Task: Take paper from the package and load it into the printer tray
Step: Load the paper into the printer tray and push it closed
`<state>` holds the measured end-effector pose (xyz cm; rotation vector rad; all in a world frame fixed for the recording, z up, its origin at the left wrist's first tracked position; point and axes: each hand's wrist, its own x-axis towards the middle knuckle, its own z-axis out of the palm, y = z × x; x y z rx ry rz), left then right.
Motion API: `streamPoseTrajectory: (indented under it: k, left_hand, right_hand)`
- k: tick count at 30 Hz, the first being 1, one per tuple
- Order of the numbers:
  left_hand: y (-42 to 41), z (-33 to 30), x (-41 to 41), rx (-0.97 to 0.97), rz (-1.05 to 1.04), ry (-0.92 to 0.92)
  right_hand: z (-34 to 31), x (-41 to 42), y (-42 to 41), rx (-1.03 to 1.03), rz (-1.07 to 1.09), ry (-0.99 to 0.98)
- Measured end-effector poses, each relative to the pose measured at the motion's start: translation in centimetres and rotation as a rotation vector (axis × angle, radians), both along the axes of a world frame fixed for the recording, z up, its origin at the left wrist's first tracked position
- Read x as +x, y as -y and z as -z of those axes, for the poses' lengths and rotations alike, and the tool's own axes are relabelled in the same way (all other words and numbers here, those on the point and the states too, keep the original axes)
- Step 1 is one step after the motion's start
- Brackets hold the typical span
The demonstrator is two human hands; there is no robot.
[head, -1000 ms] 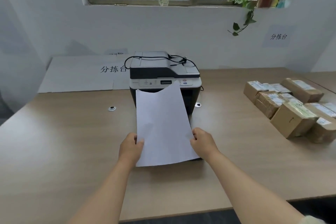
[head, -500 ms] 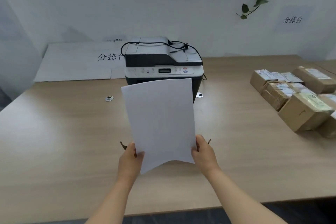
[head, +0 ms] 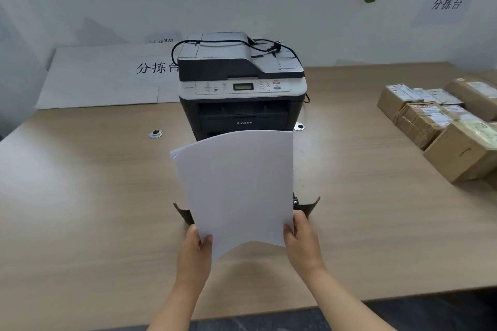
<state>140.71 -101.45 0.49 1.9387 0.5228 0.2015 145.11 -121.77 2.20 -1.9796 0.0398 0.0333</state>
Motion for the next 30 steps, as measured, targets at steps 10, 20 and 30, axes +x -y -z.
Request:
streamPoseTrajectory:
  k: [10,20,30]
  left_hand:
    - [0.4,3.6,-1.0,-0.035,-0.065,-0.052]
    - [0.5,3.7,-0.9,-0.023,-0.073,-0.084]
    - [0.0,3.7,-1.1,-0.037,-0.084,-0.162]
  right_hand:
    - [4.4,-1.8,0.0,0.13,0.088,-0.128]
    - [4.5,-2.0,-0.3,0.073,0.071,-0.13]
    - [4.4,-1.7,-0.6,-0.042,0.074,-0.162]
